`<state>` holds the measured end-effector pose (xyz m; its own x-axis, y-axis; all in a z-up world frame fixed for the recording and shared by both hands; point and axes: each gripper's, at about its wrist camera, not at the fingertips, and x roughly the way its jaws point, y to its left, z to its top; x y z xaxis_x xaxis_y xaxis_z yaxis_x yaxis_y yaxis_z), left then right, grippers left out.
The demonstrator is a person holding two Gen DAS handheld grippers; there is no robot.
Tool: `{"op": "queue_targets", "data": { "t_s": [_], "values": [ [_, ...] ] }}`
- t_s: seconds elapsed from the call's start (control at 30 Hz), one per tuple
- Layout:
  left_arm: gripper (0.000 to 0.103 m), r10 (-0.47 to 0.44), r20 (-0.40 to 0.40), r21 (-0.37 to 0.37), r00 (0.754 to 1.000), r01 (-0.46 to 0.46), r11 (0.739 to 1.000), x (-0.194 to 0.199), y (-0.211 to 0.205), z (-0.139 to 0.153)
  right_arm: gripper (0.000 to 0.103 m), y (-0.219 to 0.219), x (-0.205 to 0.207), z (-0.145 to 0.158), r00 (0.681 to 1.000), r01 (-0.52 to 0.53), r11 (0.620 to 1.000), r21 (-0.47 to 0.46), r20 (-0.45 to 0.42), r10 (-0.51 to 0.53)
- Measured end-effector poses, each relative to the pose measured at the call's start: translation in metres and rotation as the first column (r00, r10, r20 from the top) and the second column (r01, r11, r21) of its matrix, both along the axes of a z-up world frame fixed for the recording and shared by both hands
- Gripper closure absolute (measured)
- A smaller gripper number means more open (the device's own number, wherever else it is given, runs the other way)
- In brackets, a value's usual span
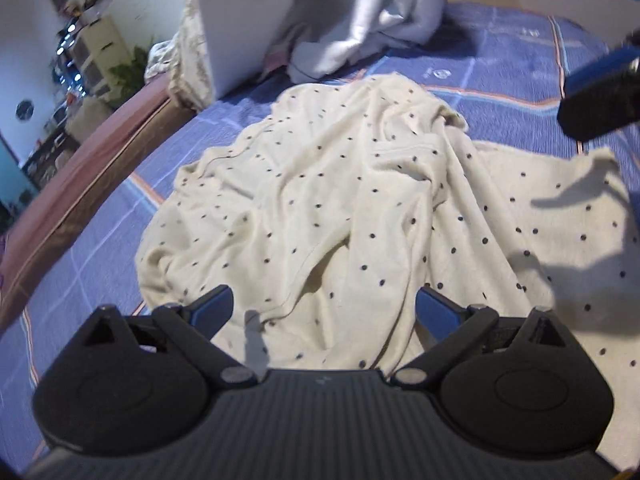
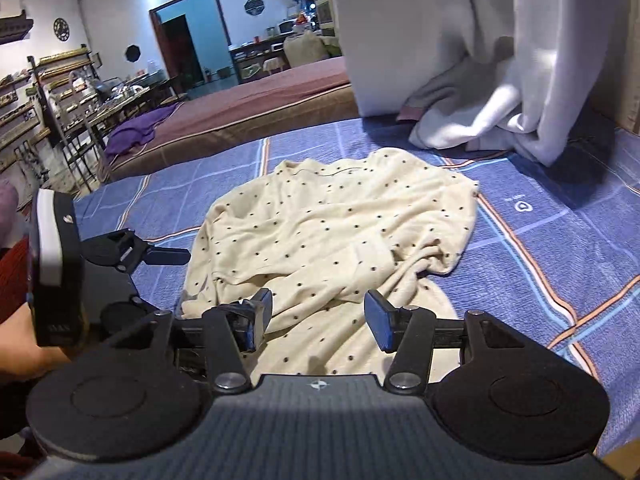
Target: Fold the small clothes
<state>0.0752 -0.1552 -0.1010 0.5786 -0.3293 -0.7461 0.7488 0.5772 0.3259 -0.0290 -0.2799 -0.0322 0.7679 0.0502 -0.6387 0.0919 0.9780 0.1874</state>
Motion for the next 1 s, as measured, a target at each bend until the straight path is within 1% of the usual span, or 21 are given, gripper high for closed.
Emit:
{"op": "queue_targets", "data": {
  "t_s": [0.03, 0.07, 0.13, 0.17, 0.2, 0.27, 0.33, 0.4, 0.43, 0.47, 0.53, 0.6, 0.63, 0.67, 0.73, 0.8, 0.87, 0.9, 0.93, 0.97, 1.0],
  "values": [
    [0.028, -0.023, -0.041, 0.038, 0.999, 0.024, 0.999, 0.004, -0.010, -0.010, 0.015, -0.002, -0.004, -0.002, 1.000, 0.012, 1.000, -0.011, -0.004, -0.012],
    [0.060, -0.029, -0.106, 0.053, 0.994, 0.034, 0.998, 0.009, -0.016, -0.020, 0.014, -0.002, -0.007, -0.006, 1.000, 0.020, 1.000, -0.014, -0.011, -0.020],
    [0.081, 0.019, -0.208, -0.048, 0.978, -0.030, 0.998, 0.022, -0.008, -0.020, 0.014, -0.011, -0.013, -0.013, 0.999, 0.035, 0.999, 0.007, -0.030, -0.035],
    [0.097, 0.058, -0.230, -0.073, 0.971, -0.076, 0.994, 0.027, 0.000, -0.014, 0.014, -0.017, -0.015, -0.017, 0.998, 0.036, 0.999, 0.020, -0.046, -0.035],
    [0.097, 0.086, -0.243, -0.116, 0.966, -0.117, 0.986, 0.031, 0.012, -0.005, 0.014, -0.019, -0.015, -0.020, 0.997, 0.038, 0.999, 0.026, -0.062, -0.036],
    [0.097, 0.155, -0.285, -0.246, 0.946, -0.228, 0.942, 0.040, 0.052, 0.020, 0.014, -0.022, -0.014, -0.023, 0.997, 0.037, 0.999, 0.031, -0.075, -0.035],
    [0.097, 0.279, -0.325, -0.343, 0.904, -0.388, 0.856, 0.054, 0.105, 0.046, 0.014, -0.020, -0.008, -0.026, 0.997, 0.021, 0.999, 0.029, -0.077, -0.019],
    [0.096, 0.378, -0.392, -0.409, 0.839, -0.527, 0.745, 0.067, 0.167, 0.065, 0.014, -0.016, 0.005, -0.027, 0.998, -0.003, 1.000, 0.025, -0.066, 0.005],
    [0.096, 0.441, -0.380, -0.431, 0.813, -0.578, 0.693, 0.070, 0.193, 0.073, 0.014, -0.012, 0.014, -0.027, 0.998, -0.028, 0.999, 0.022, -0.057, 0.029],
    [0.096, 0.530, -0.337, -0.424, 0.778, -0.628, 0.653, 0.073, 0.215, 0.079, 0.014, -0.007, 0.023, -0.026, 0.998, -0.054, 0.998, 0.014, -0.044, 0.054],
    [0.095, 0.709, -0.208, -0.353, 0.674, -0.728, 0.588, 0.081, 0.250, 0.085, 0.015, 0.011, 0.044, -0.025, 0.989, -0.146, 0.989, -0.032, 0.003, 0.146],
    [0.095, 0.770, -0.190, -0.327, 0.610, -0.778, 0.536, 0.085, 0.276, 0.085, 0.015, 0.037, 0.069, -0.028, 0.965, -0.257, 0.957, -0.135, 0.014, 0.261],
    [0.095, 0.773, -0.218, -0.341, 0.596, -0.788, 0.512, 0.087, 0.285, 0.084, 0.015, 0.055, 0.083, -0.034, 0.949, -0.308, 0.923, -0.230, -0.005, 0.315],
    [0.095, 0.772, -0.243, -0.360, 0.588, -0.793, 0.491, 0.089, 0.292, 0.084, 0.015, 0.071, 0.095, -0.042, 0.935, -0.344, 0.879, -0.328, -0.032, 0.354],
    [0.094, 0.777, -0.234, -0.363, 0.584, -0.794, 0.488, 0.094, 0.296, 0.086, 0.024, 0.101, 0.116, -0.066, 0.895, -0.432, 0.745, -0.509, -0.140, 0.424],
    [0.093, 0.791, -0.196, -0.373, 0.580, -0.790, 0.486, 0.097, 0.297, 0.092, 0.039, 0.119, 0.129, -0.083, 0.852, -0.517, 0.656, -0.550, -0.256, 0.457],
    [0.092, 0.822, -0.166, -0.390, 0.544, -0.802, 0.452, 0.101, 0.299, 0.097, 0.039, 0.128, 0.134, -0.093, 0.820, -0.566, 0.601, -0.564, -0.310, 0.482],
    [0.089, 0.834, -0.164, -0.397, 0.526, -0.810, 0.433, 0.103, 0.302, 0.099, 0.042, 0.129, 0.135, -0.097, 0.824, -0.557, 0.585, -0.589, -0.303, 0.479],
    [0.086, 0.849, -0.164, -0.399, 0.502, -0.821, 0.409, 0.103, 0.304, 0.099, 0.070, 0.127, 0.137, -0.097, 0.838, -0.531, 0.589, -0.609, -0.275, 0.472],
    [0.071, 0.853, -0.168, -0.391, 0.494, -0.828, 0.403, 0.105, 0.303, 0.099, 0.092, 0.121, 0.140, -0.094, 0.859, -0.495, 0.615, -0.613, -0.239, 0.453],
    [0.051, 0.848, -0.173, -0.378, 0.501, -0.829, 0.413, 0.104, 0.302, 0.098, 0.102, 0.114, 0.143, -0.088, 0.873, -0.472, 0.652, -0.593, -0.215, 0.437]
  ]
}}
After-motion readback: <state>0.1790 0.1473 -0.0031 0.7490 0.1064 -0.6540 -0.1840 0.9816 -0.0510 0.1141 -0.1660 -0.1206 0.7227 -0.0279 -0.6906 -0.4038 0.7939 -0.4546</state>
